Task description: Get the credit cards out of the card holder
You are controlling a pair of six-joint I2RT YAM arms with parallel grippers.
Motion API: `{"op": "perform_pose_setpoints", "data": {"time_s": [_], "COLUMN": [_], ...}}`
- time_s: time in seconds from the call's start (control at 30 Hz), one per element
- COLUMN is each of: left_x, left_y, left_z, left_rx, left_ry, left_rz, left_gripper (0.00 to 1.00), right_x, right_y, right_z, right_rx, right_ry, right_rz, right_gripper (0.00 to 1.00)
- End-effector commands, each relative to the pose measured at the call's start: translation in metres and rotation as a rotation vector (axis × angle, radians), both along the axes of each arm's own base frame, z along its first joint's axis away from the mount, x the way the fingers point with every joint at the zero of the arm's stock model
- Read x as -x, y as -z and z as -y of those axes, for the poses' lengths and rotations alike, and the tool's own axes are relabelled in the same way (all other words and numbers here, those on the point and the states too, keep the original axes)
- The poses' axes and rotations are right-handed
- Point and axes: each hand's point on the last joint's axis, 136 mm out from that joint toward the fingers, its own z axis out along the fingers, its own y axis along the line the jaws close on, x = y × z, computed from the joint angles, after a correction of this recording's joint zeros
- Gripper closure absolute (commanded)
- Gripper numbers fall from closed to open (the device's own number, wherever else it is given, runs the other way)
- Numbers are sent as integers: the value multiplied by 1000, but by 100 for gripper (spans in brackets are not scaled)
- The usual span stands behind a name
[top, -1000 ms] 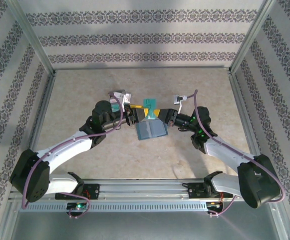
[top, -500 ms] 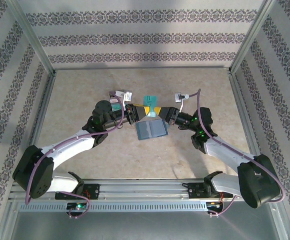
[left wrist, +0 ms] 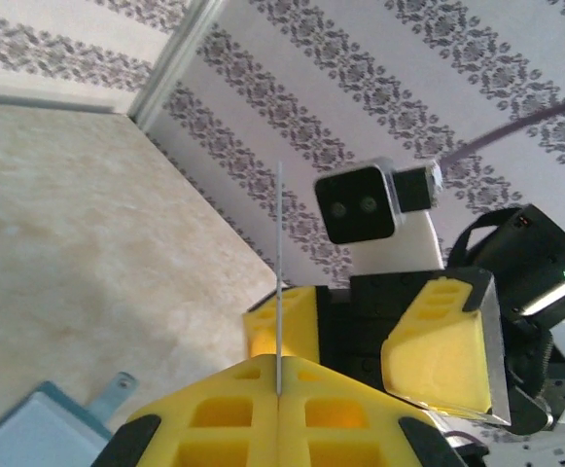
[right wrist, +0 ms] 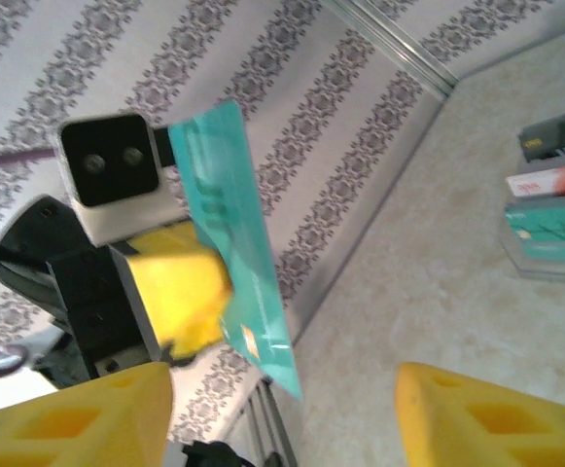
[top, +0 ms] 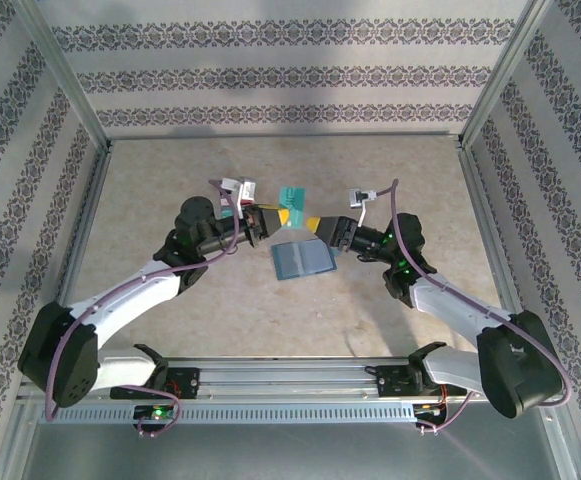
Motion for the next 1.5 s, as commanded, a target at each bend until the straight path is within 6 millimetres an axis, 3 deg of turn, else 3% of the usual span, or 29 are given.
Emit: {"op": "perform_pose_setpoints", "data": {"time_s": [0.0, 0.1, 0.17, 0.23, 0.53, 0.73, 1.13, 1.47], "left_x": [-2, -7, -11, -15, -52, -82, -113, -121], "left_y": [-15, -11, -9, -6, 9, 14, 50, 94], "left_z": [-22, -41, -55, -69, -110, -121, -146, -157], "left_rx": [-136, -266, -356, -454, -768, -884, -1078, -1154], "left_ry": [-34, -53, -60, -57, -25, 16, 123, 288], "left_rz": [103, 131, 159, 189, 267, 350, 428, 390], "left_gripper": [100, 100, 100, 100, 100, 100, 100, 100], "right_x": [0, 1, 1, 2, -1, 0, -1, 0], "right_y": [12, 22, 27, 34, 59, 71, 81, 86], "right_z": [9, 16, 22, 29, 83, 103, 119, 123], "right_rx": [78, 131, 173, 231, 481, 568, 626, 649], "right_ry": [46, 82, 114, 155, 389, 463, 519, 536], "right_rz": [4, -19, -29, -42, -137, -187, -236, -268], "right_gripper": [32, 28, 19, 2, 2, 2, 2, 2]}}
